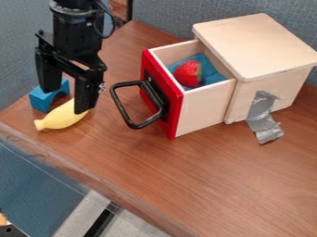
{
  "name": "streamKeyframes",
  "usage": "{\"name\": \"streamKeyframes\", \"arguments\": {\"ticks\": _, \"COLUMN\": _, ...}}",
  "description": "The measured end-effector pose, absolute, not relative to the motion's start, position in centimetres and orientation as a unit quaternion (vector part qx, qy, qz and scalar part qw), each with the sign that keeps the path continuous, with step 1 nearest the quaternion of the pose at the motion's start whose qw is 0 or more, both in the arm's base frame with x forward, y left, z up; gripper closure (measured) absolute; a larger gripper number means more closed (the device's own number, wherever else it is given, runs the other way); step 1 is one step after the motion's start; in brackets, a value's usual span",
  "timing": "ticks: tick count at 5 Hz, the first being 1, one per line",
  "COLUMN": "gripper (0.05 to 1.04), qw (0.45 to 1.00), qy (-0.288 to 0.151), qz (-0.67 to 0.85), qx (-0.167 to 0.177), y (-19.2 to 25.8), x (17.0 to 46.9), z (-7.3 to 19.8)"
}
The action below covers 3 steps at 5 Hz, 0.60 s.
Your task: Close the drawer
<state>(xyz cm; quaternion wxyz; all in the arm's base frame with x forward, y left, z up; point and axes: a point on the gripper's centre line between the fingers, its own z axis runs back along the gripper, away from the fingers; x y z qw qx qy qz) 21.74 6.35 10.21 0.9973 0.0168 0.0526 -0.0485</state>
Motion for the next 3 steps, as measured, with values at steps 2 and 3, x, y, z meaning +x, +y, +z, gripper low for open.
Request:
{"name": "streamKeyframes", "arguments": {"ticks": 2, "gripper": 0.083, "qw": 0.997, "qy": 0.063, "qz": -0.051, "qx": 0.0, "y": 6.4, "x": 21.7, "z": 9.2}}
{"name": "streamKeyframes", "arguments": {"ticks": 3, "gripper": 0.083, "qw": 0.996, "qy": 0.055, "qz": -0.071, "qx": 0.006, "y": 6.6, "x": 21.4, "z": 8.2}}
